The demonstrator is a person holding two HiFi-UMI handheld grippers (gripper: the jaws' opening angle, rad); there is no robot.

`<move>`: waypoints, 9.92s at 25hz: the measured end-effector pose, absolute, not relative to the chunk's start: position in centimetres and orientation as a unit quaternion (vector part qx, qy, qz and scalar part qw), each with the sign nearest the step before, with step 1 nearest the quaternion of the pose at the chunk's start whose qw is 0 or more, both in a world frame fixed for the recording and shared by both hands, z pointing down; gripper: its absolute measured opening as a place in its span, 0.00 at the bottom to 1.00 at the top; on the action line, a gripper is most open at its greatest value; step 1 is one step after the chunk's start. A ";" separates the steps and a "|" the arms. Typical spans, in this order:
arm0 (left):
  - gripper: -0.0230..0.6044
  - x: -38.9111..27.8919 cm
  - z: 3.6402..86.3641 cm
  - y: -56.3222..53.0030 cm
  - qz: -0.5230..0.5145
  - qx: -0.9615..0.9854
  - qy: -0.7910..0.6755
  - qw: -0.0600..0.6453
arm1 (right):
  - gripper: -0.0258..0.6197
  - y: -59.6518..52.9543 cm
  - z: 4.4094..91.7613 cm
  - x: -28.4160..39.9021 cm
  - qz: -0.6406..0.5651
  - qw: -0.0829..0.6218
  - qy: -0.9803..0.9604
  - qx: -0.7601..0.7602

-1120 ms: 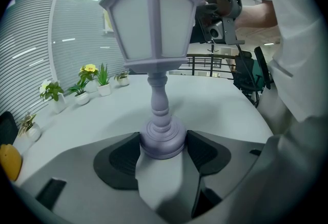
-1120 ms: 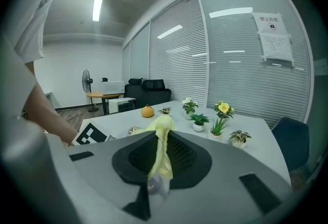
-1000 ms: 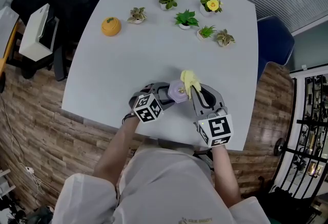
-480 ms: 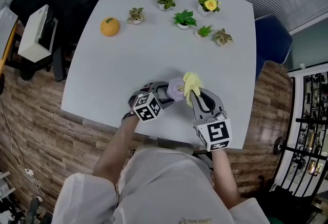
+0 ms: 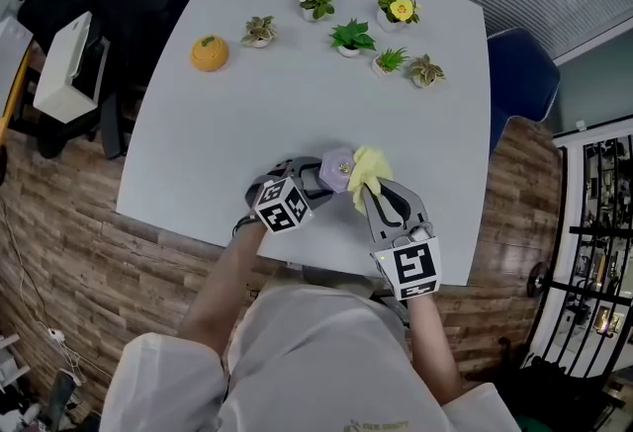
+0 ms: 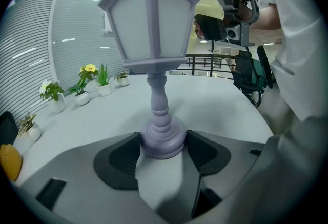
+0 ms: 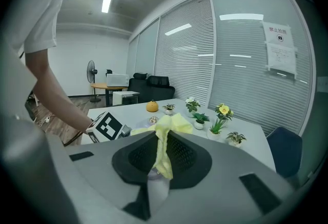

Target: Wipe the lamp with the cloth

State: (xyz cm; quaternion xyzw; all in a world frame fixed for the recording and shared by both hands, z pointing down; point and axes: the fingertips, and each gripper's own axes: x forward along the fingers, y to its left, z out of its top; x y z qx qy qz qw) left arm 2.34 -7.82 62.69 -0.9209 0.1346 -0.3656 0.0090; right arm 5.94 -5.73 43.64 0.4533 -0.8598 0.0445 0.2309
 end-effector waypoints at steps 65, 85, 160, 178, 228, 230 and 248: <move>0.51 2.3 62.6 -7.9 -0.365 -0.921 0.133 0.008 | 0.12 -6.2 41.8 0.0 -0.085 0.309 -0.878 0.357; 0.51 2.4 62.6 -7.8 -0.365 -0.921 0.133 0.008 | 0.12 -8.4 41.5 -0.6 -0.070 0.297 -0.883 0.358; 0.51 2.3 62.6 -7.8 -0.365 -0.921 0.134 0.008 | 0.12 -11.9 44.9 6.4 0.242 0.111 -0.842 0.470; 0.51 2.3 62.7 -7.9 -0.366 -0.921 0.134 0.008 | 0.12 -11.7 45.7 7.7 0.267 0.092 -0.829 0.483; 0.51 2.4 62.7 -8.0 -0.365 -0.921 0.135 0.008 | 0.12 -11.4 49.5 7.6 0.355 0.063 -0.811 0.460; 0.51 2.4 62.7 -8.0 -0.365 -0.921 0.135 0.008 | 0.12 -11.5 49.7 7.4 0.361 0.056 -0.812 0.455; 0.51 2.4 62.6 -8.0 -0.364 -0.921 0.136 0.008 | 0.12 -13.0 51.9 6.4 0.416 0.024 -0.825 0.381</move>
